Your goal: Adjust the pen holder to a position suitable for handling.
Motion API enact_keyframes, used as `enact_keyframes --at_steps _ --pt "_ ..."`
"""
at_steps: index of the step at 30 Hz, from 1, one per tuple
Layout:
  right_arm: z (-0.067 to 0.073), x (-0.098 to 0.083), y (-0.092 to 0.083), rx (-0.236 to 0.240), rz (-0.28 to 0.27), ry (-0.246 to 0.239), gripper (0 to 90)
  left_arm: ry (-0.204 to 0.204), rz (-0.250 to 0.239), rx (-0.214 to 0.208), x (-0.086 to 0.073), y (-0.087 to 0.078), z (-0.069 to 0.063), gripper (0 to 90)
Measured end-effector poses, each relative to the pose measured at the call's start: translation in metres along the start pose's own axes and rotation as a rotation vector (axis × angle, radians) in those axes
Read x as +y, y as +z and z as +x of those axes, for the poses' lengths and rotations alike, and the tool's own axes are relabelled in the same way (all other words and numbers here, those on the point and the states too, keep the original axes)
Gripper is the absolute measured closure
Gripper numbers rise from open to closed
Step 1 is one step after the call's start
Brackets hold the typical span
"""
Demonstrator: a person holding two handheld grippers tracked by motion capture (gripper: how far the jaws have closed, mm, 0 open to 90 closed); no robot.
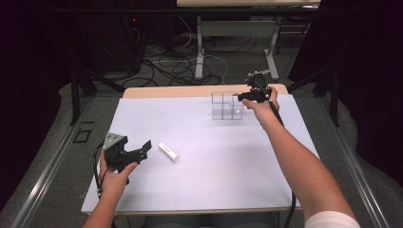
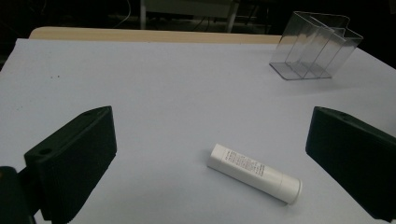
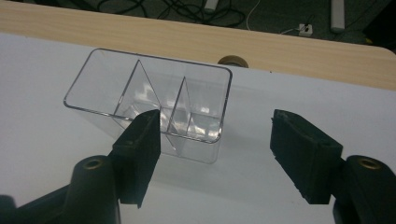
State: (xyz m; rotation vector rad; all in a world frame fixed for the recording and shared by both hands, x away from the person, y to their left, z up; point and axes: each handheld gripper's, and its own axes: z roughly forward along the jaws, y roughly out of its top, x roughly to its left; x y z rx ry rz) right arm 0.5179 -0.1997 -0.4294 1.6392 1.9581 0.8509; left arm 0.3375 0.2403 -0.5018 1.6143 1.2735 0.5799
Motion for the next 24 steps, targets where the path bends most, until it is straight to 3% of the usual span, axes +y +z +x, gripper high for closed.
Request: enact_keyframes --at_steps 4,6,17,24 --pt "-0.002 0.0 0.007 0.0 0.029 0.019 36.9 0.001 -0.002 0.0 0.0 0.0 0.001 2.0" --pt "-0.006 0.0 0.012 0.013 0.043 0.061 39.6 0.0 -0.002 0.002 0.0 0.0 0.001 2.1" --pt "-0.01 0.002 0.027 0.0 0.044 0.085 54.0 0.0 0.008 0.009 -0.001 0.0 0.001 3.1" --pt "-0.009 0.002 0.033 -0.014 0.033 0.073 58.4 -0.004 0.007 0.011 -0.001 0.0 0.001 3.4"
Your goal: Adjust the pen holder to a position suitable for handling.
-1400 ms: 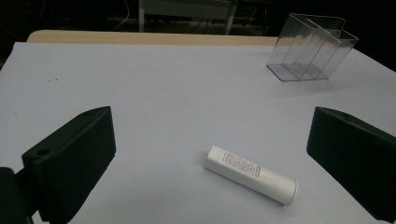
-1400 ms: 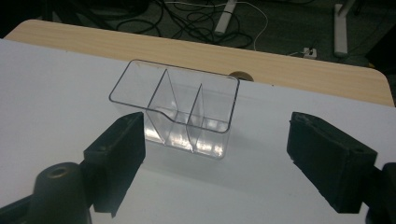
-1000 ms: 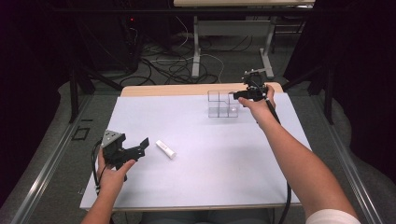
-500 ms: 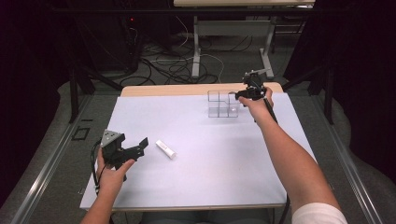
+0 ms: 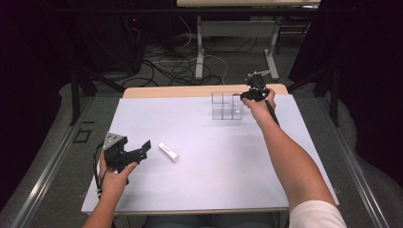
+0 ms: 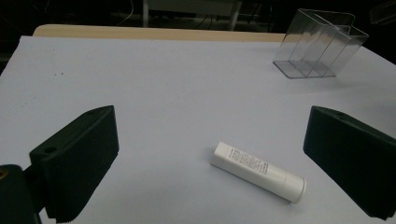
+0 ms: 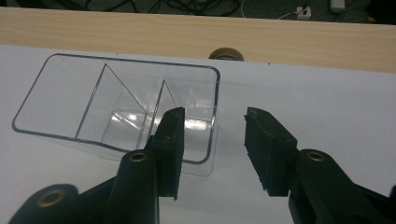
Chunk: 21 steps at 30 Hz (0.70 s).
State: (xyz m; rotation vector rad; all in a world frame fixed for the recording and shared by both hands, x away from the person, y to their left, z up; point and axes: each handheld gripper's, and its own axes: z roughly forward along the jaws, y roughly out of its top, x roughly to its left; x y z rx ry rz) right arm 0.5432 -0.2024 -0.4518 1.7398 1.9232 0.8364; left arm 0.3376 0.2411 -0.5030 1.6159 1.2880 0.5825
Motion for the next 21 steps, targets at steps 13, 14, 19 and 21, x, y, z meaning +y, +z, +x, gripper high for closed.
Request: enact_keyframes --at_steps 13,14,19,21 --pt "0.002 -0.001 0.013 -0.02 0.035 0.015 61.7 -0.007 0.004 0.003 0.0 -0.002 0.002 4.0" --pt "0.002 -0.001 0.014 -0.023 0.036 0.015 62.4 -0.007 0.004 0.003 0.0 -0.002 0.002 4.0" --pt "0.0 -0.003 0.019 -0.034 0.046 0.013 63.4 -0.009 0.003 0.001 0.0 -0.002 0.002 4.2" --pt "0.001 -0.003 0.021 -0.029 0.058 0.021 64.2 -0.011 0.004 0.001 0.0 -0.002 0.003 4.2"
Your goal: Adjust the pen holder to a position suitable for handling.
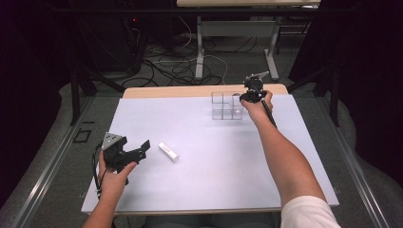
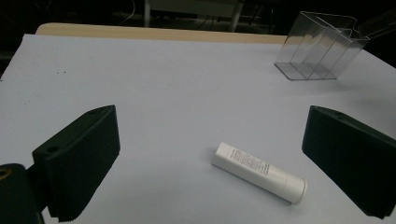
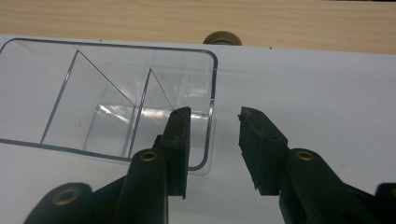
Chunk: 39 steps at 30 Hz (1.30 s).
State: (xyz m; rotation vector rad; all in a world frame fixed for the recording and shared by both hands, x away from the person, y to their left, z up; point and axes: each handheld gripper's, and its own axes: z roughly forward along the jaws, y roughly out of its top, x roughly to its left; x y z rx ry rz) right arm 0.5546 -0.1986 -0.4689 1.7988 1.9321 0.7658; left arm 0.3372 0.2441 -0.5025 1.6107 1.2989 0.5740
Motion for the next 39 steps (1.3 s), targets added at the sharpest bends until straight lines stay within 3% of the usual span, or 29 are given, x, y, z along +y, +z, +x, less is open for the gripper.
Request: enact_keyframes --at_steps 8,21,26,31,33,39 --pt "0.001 -0.001 0.005 -0.013 0.009 -0.018 70.3 -0.005 0.0 0.003 0.0 0.0 0.001 4.5" --pt "0.005 -0.001 0.01 -0.014 0.045 0.019 80.6 -0.013 0.0 0.0 -0.001 0.001 0.001 5.0" --pt "0.008 -0.001 0.011 -0.037 0.039 0.002 84.6 -0.011 0.0 0.001 0.0 0.001 0.001 5.2" --pt "0.008 0.0 0.01 -0.047 0.046 0.025 87.0 -0.006 0.003 0.002 0.0 0.001 0.001 5.4" --pt "0.007 0.0 0.008 -0.04 0.052 0.069 87.9 -0.007 0.003 0.003 0.0 0.001 0.001 5.8" --pt "0.009 -0.001 0.007 -0.051 0.054 0.086 88.2 -0.003 0.004 0.002 0.0 0.001 0.001 6.2"
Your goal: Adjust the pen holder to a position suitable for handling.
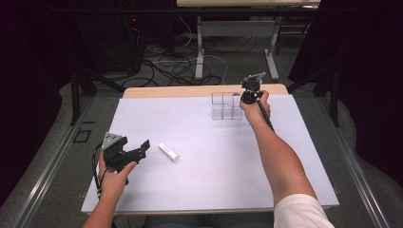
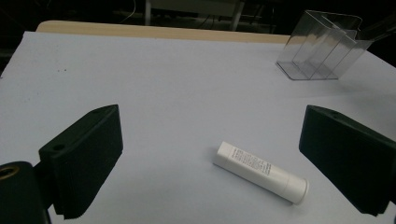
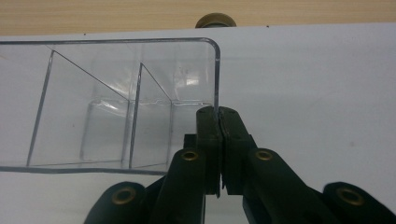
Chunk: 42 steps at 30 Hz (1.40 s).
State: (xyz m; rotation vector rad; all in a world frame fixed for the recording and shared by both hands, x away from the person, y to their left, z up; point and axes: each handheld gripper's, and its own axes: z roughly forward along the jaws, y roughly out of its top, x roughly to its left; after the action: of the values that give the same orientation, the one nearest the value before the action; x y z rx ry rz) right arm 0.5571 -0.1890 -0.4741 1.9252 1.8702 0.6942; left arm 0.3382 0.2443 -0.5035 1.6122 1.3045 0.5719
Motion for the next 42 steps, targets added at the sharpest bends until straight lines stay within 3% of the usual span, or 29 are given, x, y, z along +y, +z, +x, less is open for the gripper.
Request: enact_keyframes --at_steps 9,31,42 --pt "0.005 -0.005 -0.007 0.02 0.053 -0.007 88.2 0.0 -0.003 -0.003 0.0 0.001 -0.001 6.4" --pt "0.029 -0.053 -0.04 0.127 0.118 -0.072 87.3 0.014 0.005 -0.01 0.0 0.002 -0.004 6.8" --pt "0.032 -0.066 -0.047 0.195 0.144 -0.038 85.0 0.021 0.013 -0.008 0.0 0.004 -0.006 7.5"
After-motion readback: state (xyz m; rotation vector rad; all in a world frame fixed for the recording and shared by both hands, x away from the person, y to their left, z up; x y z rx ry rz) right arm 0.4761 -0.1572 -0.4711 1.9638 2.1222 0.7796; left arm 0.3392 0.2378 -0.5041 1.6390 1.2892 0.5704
